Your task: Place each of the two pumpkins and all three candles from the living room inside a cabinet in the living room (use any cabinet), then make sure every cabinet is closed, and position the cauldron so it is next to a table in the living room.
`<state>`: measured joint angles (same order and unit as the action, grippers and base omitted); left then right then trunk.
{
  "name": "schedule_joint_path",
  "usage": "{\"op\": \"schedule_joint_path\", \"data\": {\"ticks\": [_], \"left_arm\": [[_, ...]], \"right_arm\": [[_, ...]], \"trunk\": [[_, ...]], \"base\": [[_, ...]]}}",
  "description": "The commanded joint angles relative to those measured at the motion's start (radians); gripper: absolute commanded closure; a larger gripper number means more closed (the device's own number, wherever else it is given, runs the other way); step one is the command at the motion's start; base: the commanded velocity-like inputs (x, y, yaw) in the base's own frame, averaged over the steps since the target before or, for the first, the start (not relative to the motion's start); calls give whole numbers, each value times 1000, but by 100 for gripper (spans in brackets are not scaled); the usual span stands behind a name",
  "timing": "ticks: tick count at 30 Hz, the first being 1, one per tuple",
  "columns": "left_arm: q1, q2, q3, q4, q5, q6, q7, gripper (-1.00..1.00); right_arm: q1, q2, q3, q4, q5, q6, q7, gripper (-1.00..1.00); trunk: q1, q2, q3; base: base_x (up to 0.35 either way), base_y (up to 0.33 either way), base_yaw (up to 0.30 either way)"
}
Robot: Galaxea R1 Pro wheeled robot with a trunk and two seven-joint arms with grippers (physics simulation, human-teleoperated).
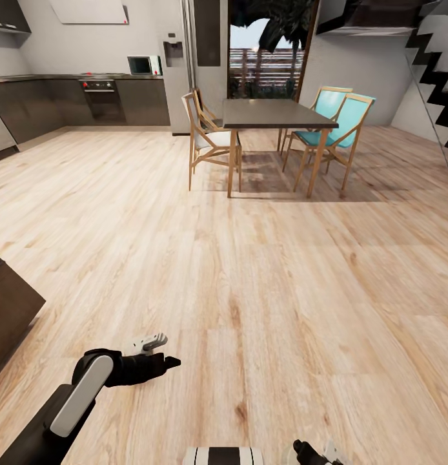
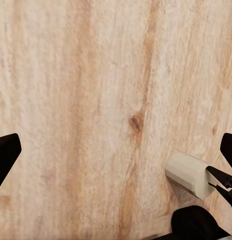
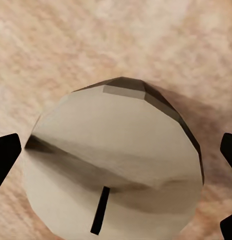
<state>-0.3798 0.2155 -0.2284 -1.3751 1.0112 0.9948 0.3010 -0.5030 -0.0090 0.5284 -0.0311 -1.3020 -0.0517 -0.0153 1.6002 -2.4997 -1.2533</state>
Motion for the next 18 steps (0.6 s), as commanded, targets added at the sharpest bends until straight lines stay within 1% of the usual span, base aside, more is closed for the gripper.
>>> {"op": "schedule_joint_path", "data": {"ticks": [1,9,18], "left_arm": [[-1,1,-2,-1,10,1,10,-100],[-1,1,-2,-1,10,1,10,-100],[-1,1,-2,1,10,1,10,-100]], "right_arm": [[0,0,8,-1,-10,-2,-2,-100],[0,0,8,-1,-10,-2,-2,-100],[0,0,8,-1,-10,-3,-1,-100]], "trunk": [[0,0,-1],[0,0,-1],[0,0,-1]], "base": [[-3,0,0],[-87,0,0],[-13,2,0]]}}
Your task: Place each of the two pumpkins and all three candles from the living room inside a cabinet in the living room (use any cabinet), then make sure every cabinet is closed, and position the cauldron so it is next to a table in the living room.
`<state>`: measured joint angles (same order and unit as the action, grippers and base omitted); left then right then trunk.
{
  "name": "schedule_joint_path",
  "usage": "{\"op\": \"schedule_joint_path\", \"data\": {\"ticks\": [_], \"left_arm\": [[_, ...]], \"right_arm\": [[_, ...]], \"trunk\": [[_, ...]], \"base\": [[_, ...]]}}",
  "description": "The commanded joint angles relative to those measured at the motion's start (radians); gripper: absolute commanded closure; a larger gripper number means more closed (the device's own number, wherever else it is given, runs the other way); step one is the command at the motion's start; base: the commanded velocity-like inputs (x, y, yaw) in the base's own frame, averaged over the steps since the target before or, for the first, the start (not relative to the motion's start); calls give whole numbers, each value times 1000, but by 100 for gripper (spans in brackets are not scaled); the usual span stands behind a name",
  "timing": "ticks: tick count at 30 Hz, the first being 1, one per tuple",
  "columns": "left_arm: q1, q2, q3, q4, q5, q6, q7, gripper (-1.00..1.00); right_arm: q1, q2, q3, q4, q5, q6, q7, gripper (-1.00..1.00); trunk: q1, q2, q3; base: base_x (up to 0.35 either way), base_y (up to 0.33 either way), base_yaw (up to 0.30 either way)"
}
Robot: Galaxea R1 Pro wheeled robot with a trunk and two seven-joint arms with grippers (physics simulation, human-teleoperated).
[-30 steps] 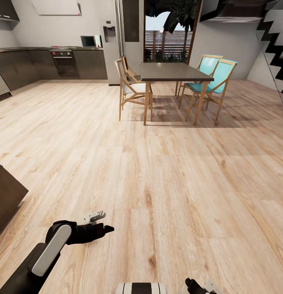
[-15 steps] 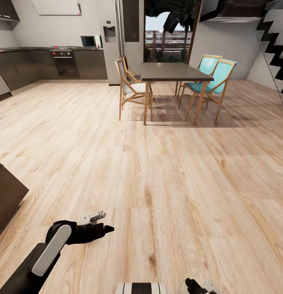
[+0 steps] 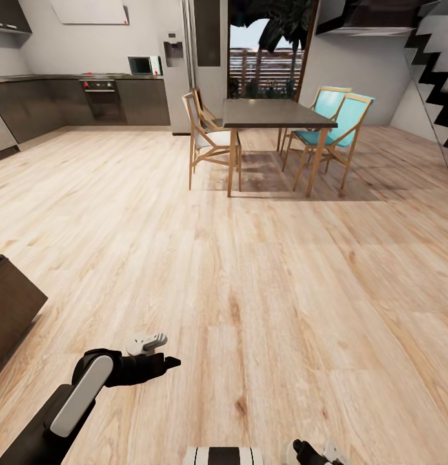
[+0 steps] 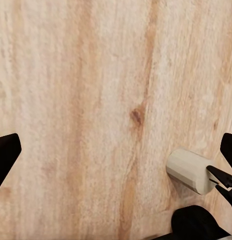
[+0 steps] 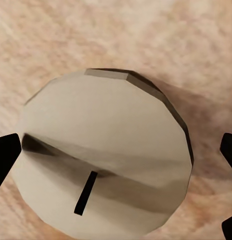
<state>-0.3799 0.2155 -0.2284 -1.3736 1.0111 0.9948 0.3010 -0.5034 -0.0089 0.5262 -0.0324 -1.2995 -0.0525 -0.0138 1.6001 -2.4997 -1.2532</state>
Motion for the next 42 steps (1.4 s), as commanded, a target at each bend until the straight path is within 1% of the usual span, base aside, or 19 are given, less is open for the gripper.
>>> {"op": "schedule_joint_path", "data": {"ticks": [1,42], "left_arm": [[-1,1,-2,0,10,1,10,-100],[-1,1,-2,-1,10,1,10,-100]], "right_arm": [[0,0,11,0,-12,-2,-2,-100],[1,0,11,0,-11,-6,2,-100]], "trunk": [[0,0,-1],[0,0,-1]], "base": [[-1,30,0],[0,17,0]]}}
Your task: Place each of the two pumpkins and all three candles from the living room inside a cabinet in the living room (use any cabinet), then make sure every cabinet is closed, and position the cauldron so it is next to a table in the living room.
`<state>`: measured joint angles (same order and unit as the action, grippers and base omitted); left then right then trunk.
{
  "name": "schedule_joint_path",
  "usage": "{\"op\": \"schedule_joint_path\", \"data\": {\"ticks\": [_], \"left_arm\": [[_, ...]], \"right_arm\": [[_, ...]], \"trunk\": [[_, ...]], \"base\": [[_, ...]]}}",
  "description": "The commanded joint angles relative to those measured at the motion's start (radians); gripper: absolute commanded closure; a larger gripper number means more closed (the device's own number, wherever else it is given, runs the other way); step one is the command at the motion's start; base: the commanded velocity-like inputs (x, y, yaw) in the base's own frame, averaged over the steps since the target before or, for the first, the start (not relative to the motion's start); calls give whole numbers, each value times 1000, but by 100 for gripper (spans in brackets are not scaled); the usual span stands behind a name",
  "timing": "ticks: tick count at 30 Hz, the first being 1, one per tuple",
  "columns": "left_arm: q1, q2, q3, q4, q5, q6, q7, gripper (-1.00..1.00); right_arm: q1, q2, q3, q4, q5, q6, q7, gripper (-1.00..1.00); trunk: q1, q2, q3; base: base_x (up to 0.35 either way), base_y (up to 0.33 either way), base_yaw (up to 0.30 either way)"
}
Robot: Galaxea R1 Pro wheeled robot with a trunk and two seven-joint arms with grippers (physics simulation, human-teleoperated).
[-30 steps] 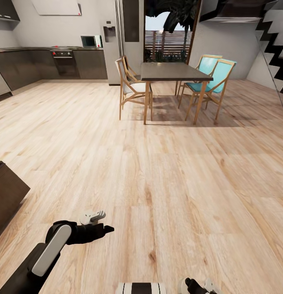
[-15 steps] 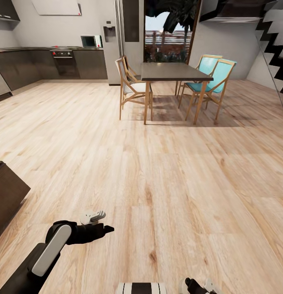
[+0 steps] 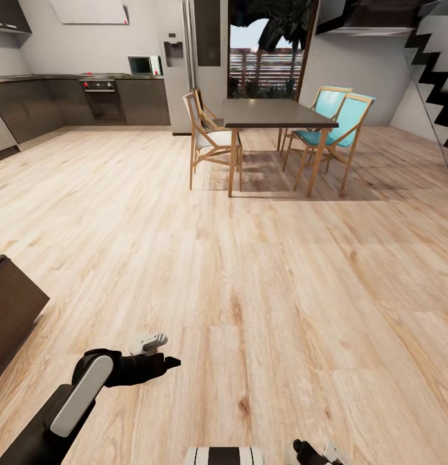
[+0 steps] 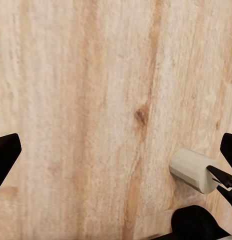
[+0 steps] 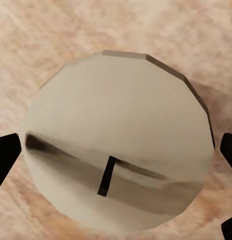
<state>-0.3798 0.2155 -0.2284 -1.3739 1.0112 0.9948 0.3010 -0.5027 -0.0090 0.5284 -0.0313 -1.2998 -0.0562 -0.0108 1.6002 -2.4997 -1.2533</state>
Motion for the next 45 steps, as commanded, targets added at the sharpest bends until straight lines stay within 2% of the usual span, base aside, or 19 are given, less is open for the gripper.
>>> {"op": "schedule_joint_path", "data": {"ticks": [1,23,26,38,42,45], "left_arm": [[-1,1,-2,0,10,1,10,-100],[-1,0,-1,-3,10,1,10,-100],[-1,-1,-1,-3,10,1,10,-100],[-1,1,0,-4,10,1,9,-100],[-1,1,0,-4,10,1,9,-100],[-1,1,0,-4,10,1,9,-100]], "right_arm": [[0,0,8,-1,-10,-2,-1,-100],[0,0,8,-1,-10,-2,-1,-100],[0,0,8,-1,-10,-2,-1,-100],[0,0,8,-1,-10,-3,0,-100],[0,0,8,-1,-10,-3,0,-100],[0,0,8,-2,-10,-4,0,-100]], "trunk": [[0,0,-1],[0,0,-1],[1,-1,-12],[1,-1,-12],[3,-2,-28],[3,-2,-28]], "base": [[0,3,0],[0,0,0],[0,0,0],[0,0,0],[0,0,0],[0,0,0]]}}
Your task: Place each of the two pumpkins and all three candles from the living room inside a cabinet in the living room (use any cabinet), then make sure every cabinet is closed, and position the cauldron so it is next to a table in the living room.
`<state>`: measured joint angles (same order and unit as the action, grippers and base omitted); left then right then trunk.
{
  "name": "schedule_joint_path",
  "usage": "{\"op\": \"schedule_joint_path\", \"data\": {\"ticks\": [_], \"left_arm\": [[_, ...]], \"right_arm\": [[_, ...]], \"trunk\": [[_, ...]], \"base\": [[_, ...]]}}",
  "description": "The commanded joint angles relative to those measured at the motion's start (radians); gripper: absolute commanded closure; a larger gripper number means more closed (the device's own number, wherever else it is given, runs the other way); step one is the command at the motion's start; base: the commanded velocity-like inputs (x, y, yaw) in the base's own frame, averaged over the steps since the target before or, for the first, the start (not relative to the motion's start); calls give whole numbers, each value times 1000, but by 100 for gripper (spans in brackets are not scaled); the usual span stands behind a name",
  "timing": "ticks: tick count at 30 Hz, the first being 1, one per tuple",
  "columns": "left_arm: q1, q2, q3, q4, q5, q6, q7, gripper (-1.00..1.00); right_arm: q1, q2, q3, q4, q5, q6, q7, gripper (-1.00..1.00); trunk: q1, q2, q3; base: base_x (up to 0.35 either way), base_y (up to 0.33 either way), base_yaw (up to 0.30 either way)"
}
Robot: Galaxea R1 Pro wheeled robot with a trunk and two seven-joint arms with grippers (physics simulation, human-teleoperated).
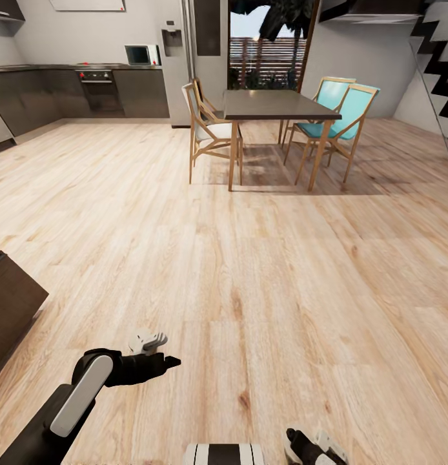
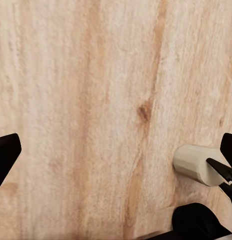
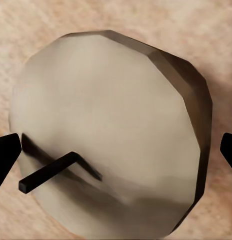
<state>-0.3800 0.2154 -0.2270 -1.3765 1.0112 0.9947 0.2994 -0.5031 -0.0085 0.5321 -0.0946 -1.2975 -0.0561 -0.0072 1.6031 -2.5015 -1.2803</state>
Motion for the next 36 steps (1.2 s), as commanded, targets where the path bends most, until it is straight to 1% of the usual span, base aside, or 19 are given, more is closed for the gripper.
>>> {"op": "schedule_joint_path", "data": {"ticks": [1,13,36], "left_arm": [[0,1,-2,-1,10,1,10,-100],[0,1,-2,-1,10,1,10,-100],[0,1,-2,-1,10,1,10,-100]], "right_arm": [[0,-1,5,62,-13,-4,-4,-100],[0,-2,5,62,-14,-10,11,-100],[0,-3,5,62,-14,-16,14,-100]], "trunk": [[0,0,-1],[0,0,-1],[0,0,-1]], "base": [[0,0,0],[0,0,0],[0,0,0]]}}
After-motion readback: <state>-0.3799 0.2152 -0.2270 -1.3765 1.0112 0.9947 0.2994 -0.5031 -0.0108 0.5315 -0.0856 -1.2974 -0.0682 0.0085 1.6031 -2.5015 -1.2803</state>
